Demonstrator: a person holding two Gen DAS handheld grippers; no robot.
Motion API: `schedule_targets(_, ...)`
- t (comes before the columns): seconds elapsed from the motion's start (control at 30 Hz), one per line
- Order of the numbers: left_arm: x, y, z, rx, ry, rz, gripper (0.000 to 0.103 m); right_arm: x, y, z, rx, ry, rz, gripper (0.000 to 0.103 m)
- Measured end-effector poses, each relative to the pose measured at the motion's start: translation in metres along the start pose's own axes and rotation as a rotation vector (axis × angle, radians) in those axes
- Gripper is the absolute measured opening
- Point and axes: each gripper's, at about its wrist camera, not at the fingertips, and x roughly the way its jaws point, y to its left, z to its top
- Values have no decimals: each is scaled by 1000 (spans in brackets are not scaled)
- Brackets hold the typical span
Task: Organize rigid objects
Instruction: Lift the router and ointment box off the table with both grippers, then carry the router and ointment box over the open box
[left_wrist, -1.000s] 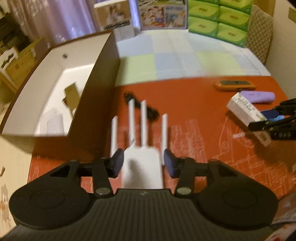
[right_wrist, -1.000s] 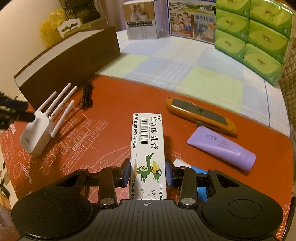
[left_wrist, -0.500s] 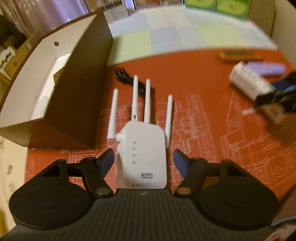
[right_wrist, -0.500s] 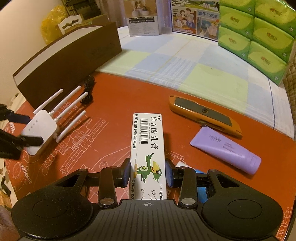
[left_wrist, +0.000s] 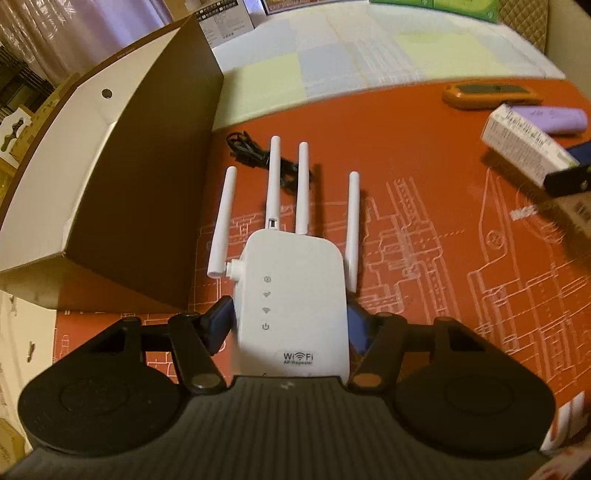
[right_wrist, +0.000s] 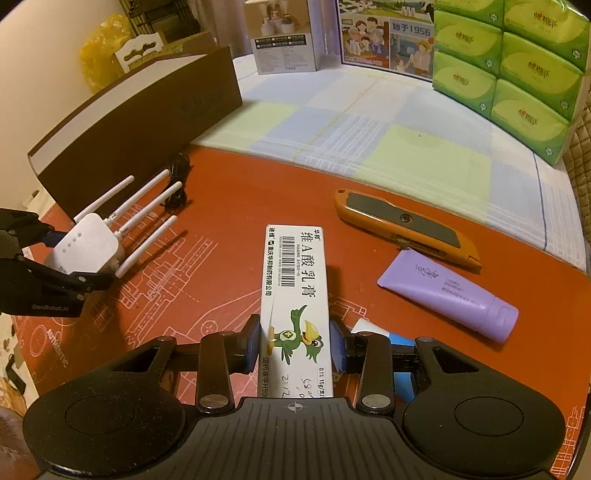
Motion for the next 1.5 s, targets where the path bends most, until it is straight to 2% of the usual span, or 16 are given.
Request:
schedule_targets(0.3,-30,10,15,-55,-86,-65,60,-7,8,5,-1,-15,-4,35)
schedule_targets(0.53,-62,37,27,-119,-181,-111,60,-17,27,21,3,-44,20,35)
schedule_targets(0.73,-91,80,34,-171,-251,-126,60,-26,58,52,17,-92,89,35)
schedule_targets(0.87,-101,119,37,-192,-285,-104,60,-27,88,80,15,-129,144,35)
schedule_targets(1.07,-97,176,44,-203,-307,-57,60,-15,143,127,11,-166,222,35)
schedule_targets(1.23,-82,221,52,-212,-300,-47,60,7,185,170,17,-189,250,35)
schedule_targets(1.37,-60,251,63,-203,-280,-55,60,31,212,203,21,-199,238,35)
schedule_targets(1.5,-29,271,80,-179,-241,-73,60,67,229,228,47,-167,201,35)
